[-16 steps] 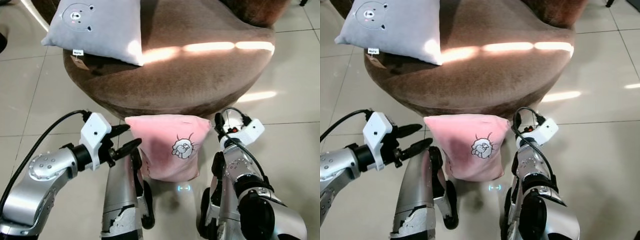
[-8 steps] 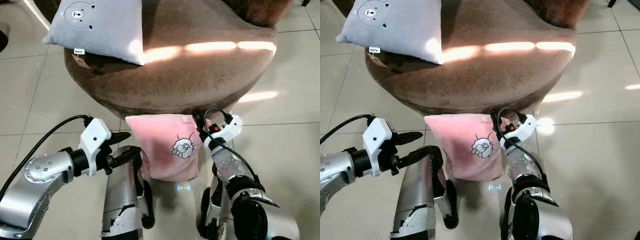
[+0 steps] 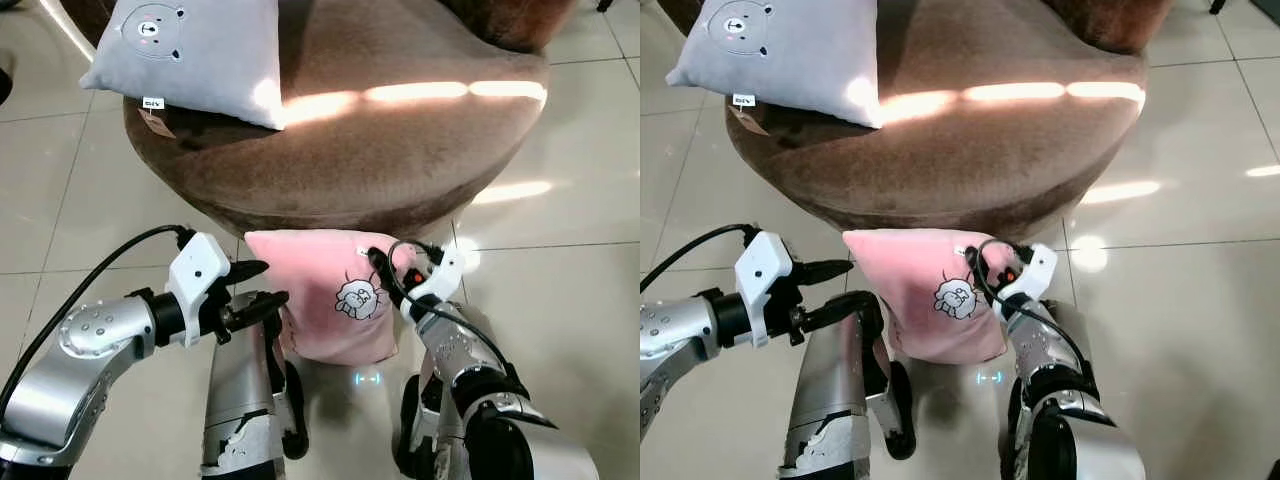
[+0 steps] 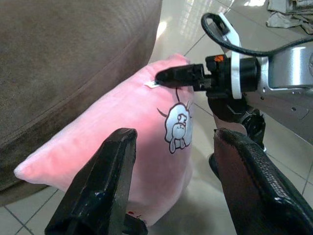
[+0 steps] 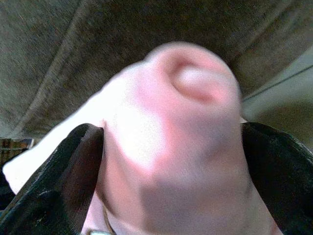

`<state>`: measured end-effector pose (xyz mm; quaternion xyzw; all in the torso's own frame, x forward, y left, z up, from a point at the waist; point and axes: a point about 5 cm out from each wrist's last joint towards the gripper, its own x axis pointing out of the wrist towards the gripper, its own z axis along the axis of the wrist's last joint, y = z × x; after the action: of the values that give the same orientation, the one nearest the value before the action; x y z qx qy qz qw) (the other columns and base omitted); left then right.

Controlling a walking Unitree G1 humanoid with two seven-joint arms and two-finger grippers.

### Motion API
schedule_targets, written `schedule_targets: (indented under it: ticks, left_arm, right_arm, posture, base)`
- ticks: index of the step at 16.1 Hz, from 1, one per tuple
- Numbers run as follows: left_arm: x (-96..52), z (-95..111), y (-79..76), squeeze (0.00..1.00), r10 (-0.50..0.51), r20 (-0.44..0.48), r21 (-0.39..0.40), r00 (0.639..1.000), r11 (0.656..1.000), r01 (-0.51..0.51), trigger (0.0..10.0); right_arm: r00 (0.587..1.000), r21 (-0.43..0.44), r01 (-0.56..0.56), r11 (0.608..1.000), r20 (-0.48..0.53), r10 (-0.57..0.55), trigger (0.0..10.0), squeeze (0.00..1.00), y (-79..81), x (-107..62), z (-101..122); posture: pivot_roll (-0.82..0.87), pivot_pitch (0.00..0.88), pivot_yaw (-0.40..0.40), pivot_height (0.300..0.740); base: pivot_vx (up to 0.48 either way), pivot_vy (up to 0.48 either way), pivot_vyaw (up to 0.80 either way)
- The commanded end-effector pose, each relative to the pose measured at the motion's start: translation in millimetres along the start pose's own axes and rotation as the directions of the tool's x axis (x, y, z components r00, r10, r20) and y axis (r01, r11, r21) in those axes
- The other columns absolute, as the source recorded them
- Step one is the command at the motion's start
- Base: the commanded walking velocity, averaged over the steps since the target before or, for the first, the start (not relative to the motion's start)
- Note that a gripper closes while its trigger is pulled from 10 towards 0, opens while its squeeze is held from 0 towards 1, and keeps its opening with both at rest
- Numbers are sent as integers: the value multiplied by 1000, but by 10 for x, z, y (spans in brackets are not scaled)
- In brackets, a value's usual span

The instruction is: Move the pillow to the sofa from floor

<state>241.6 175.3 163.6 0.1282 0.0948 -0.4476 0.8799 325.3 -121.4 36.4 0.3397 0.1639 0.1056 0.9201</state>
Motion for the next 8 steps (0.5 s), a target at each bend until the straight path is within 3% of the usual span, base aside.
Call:
schedule_targets:
  ticks: [1, 2, 8]
  left_arm:
    - [-11, -80, -30, 0, -27, -34, -12, 999, 1000, 26, 10000]
    - [-10, -91, -46, 0, -47, -44, -15, 998, 999, 46, 10000]
    - [17, -127, -99, 0, -98, -58, -21, 994, 995, 97, 10000]
  right_arm:
    - [999, 13, 3, 1000, -47, -2, 2118, 0, -3, -30, -140]
    - [999, 4, 8, 1000, -42, -8, 0, 0, -7, -30, -131]
    - [999, -11, 31, 999, -20, -31, 0, 0, -63, -43, -72]
  posture:
    - [238, 346, 153, 492]
    - [238, 344, 151, 492]
    - [235, 333, 153, 492]
  base:
    - [0, 0, 0]
    - [0, 0, 0]
    - [0, 0, 0]
